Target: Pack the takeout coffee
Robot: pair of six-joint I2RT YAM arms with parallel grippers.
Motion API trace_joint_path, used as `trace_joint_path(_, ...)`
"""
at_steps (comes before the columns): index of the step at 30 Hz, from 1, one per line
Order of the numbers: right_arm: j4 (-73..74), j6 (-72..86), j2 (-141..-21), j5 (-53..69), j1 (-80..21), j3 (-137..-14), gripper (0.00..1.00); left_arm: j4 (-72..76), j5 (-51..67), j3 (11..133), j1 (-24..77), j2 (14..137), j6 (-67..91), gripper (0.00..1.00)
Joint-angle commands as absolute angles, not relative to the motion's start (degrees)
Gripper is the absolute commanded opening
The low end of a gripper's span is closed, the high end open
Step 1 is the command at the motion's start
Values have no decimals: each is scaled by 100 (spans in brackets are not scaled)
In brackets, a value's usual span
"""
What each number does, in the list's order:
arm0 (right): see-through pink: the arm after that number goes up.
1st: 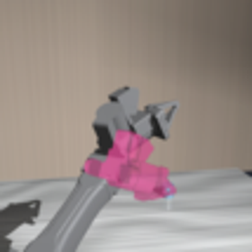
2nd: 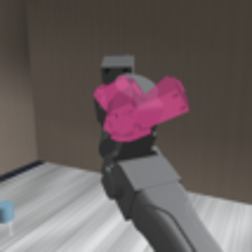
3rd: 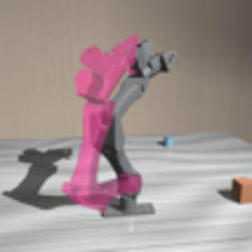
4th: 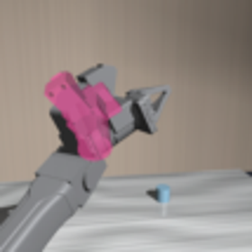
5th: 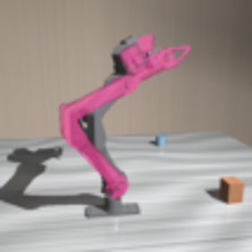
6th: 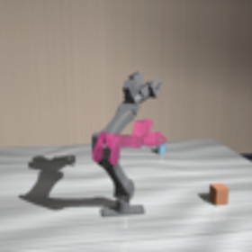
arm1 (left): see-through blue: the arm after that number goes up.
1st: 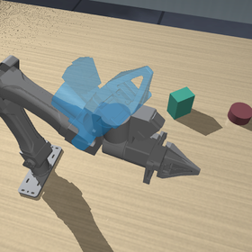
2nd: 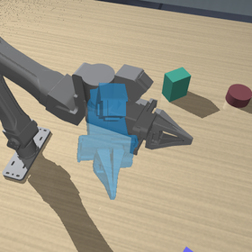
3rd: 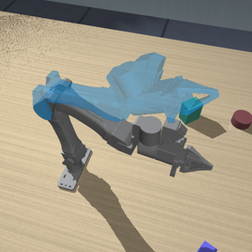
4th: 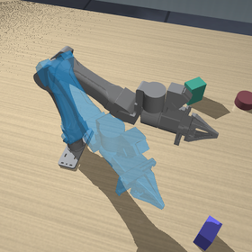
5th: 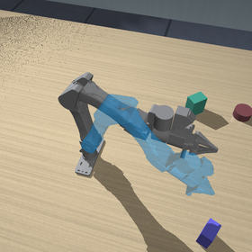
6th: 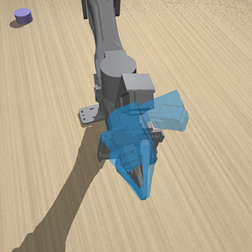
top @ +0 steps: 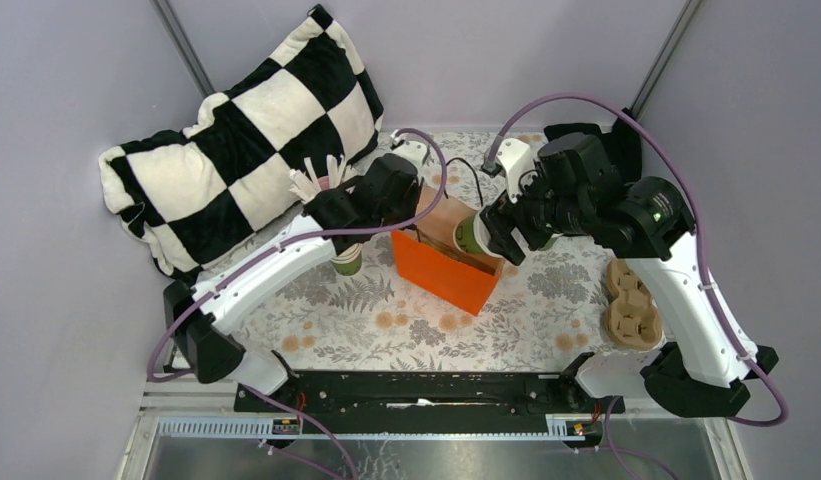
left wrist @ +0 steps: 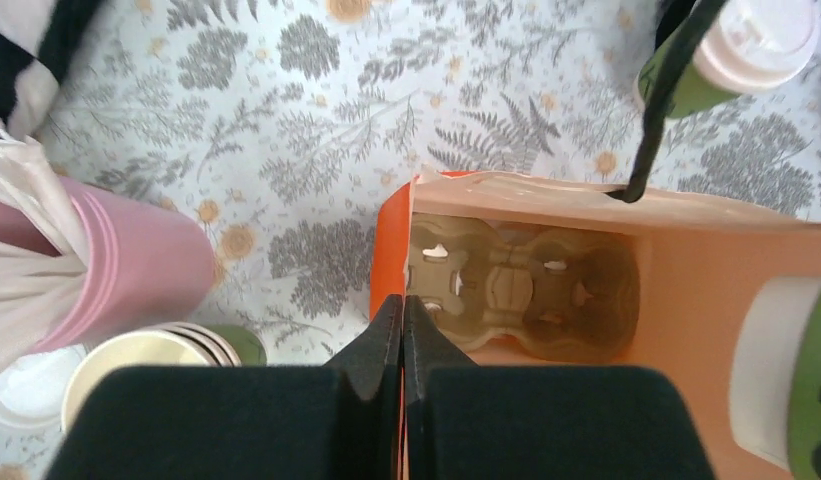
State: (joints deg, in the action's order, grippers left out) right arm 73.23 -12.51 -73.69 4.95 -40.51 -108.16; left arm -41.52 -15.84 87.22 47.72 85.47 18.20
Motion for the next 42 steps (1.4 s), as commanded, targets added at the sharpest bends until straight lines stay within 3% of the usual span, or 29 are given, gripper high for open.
trace_joint_path(1,7343,-1382,-7556,345,-4100,-11189,58,-2480,-2040,8223,4772,7768,1478,0)
trace_joint_path(8,7080,-1220,-7749,204,-4353,-11079,57,-1283,-2200,7526,4772,7525,1606,0)
trace_joint_path(30,6435,-1490,-8393,-2131,-5805,-10129,61,-369,-1906,5486,4768,6275,2336,0)
trace_joint_path(42,5381,-1888,-8212,-2638,-6239,-8803,61,461,-2023,4992,4772,6002,2244,0)
